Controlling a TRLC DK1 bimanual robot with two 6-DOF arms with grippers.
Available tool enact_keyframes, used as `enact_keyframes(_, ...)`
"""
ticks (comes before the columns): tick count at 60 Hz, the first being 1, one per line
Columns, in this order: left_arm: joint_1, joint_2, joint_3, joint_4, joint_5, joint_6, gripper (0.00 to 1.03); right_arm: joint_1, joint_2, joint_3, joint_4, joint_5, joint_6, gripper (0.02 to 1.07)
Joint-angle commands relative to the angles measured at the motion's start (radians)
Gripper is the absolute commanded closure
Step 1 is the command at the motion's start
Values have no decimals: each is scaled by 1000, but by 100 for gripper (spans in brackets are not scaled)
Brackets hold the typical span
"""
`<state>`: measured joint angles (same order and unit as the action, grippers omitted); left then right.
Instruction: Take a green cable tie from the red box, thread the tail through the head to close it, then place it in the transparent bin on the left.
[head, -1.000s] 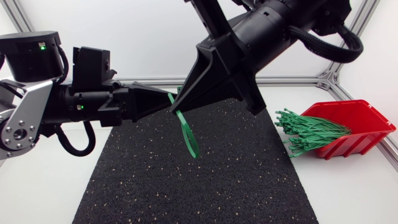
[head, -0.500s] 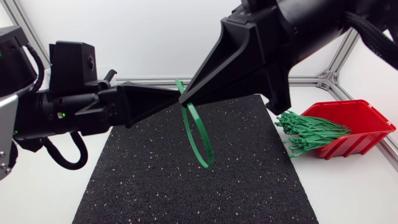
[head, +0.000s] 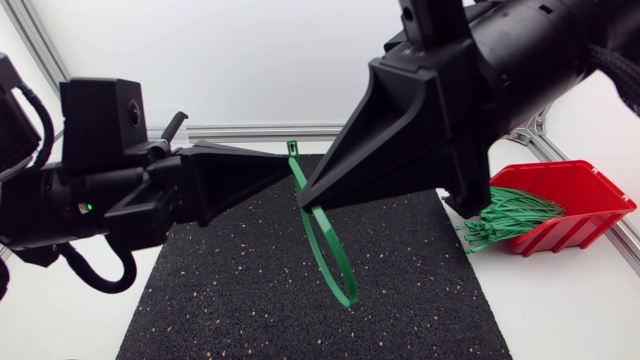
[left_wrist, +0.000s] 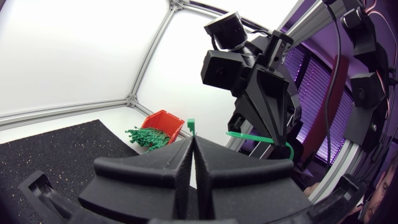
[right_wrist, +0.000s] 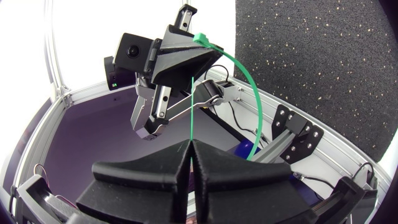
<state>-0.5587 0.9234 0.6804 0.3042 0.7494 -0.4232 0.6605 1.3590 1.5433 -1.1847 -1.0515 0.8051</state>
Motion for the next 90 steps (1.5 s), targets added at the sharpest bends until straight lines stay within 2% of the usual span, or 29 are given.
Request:
enact_keyframes(1, -4, -29, -21, 9, -7, -22, 100, 11, -9, -12, 8, -7, 34, 101)
enact_keyframes(41, -1, -52, -35, 27, -27, -35, 100, 41, 45, 78, 10, -27, 59, 101)
enact_keyframes(66, 72, -52, -48, 101, -59, -131, 100, 70, 118, 184, -1, -30, 100, 101)
enact_keyframes(90, 74, -61, -48, 121, -61, -143, 100, 34, 147, 207, 8, -51, 105, 101)
